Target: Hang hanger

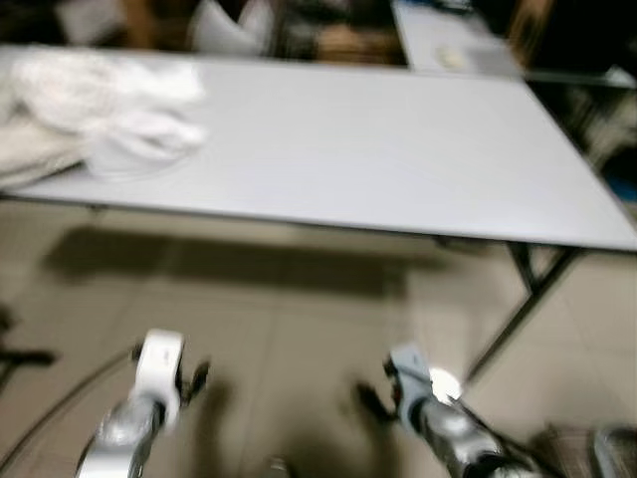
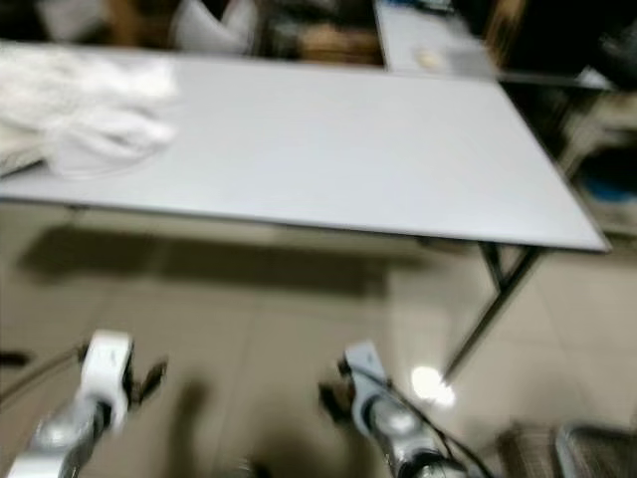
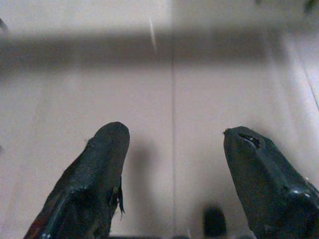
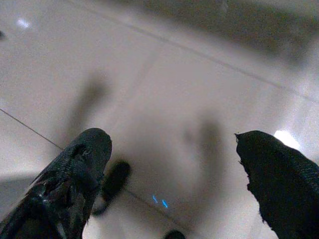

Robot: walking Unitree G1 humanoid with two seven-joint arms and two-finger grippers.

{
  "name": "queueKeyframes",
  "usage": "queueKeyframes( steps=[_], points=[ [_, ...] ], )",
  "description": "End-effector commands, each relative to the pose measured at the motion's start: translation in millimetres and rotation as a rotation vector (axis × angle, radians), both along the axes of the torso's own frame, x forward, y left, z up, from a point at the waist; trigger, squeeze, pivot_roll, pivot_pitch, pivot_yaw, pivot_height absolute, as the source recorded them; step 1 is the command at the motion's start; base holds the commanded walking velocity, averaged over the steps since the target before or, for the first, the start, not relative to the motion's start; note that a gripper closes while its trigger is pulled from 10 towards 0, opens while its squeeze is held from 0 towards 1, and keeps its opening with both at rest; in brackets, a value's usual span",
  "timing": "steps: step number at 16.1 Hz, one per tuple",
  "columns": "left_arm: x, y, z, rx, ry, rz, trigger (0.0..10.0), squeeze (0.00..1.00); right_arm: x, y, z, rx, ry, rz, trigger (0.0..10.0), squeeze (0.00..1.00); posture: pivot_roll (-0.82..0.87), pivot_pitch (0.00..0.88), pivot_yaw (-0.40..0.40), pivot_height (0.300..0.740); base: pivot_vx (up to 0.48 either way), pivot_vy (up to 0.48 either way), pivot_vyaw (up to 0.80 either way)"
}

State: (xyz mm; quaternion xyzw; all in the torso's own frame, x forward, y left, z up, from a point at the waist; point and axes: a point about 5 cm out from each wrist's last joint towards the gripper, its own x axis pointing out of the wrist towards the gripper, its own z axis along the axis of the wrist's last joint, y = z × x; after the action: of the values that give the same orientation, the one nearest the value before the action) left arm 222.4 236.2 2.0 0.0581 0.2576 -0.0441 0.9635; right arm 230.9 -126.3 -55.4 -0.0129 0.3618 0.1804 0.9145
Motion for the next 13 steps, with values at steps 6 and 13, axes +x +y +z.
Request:
queueKeyframes(
  steps=[6,13],
  points=[
    [-3.1,-2.4,94,0.044,-0.319,0.032,10.0,0.0,-3.1,-8.3,2,0.105,-0.09,-0.196,10.0,0.0,0.04,0.0,0.059,0.74,0.0,0.0,0.8],
    [29.8,-38.9,133,0.009,-0.394,-0.011,10.0,0.0,0.4,-11.8,7,0.093,-0.177,-0.258,10.0,0.0,0.03,0.0,0.057,0.74,0.04,0.0,0.8]
  ],
)
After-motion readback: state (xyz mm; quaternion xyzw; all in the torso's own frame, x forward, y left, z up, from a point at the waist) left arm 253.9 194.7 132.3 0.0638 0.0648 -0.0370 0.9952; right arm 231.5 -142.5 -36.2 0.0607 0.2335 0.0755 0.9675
